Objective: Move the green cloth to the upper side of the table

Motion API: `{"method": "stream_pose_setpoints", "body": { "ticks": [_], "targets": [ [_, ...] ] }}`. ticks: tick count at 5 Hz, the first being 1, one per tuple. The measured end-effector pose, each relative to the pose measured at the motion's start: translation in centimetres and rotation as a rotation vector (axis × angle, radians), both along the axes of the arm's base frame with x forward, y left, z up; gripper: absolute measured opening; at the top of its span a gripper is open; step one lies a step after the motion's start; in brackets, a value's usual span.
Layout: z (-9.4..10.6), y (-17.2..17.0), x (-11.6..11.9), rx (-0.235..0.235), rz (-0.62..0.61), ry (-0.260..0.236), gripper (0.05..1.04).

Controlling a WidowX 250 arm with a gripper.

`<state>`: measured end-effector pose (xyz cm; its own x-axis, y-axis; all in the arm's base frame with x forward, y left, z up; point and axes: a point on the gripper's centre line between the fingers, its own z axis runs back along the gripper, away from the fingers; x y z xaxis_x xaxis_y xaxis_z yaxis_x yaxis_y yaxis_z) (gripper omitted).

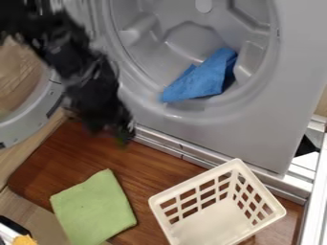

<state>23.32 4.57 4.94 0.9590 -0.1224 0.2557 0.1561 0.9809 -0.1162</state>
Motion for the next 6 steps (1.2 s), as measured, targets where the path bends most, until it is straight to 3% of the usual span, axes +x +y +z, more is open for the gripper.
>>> {"method": "stream_pose_setpoints", "body": {
  "ticks": [1, 2, 3, 4, 6],
  "targets": [
    [-2.3, 0.7, -1.3, 0.026, -0.008, 0.043, 1.000],
    [-4.6, 0.9, -1.7, 0.052, 0.011, 0.039, 1.000],
    [-5.9, 1.4, -2.5, 0.129, 0.025, 0.057, 1.000],
    [-6.9, 1.9, -3.1, 0.164, 0.052, 0.059, 1.000],
    [-8.9, 3.0, -4.1, 0.172, 0.123, 0.089, 1.000]
  ]
}}
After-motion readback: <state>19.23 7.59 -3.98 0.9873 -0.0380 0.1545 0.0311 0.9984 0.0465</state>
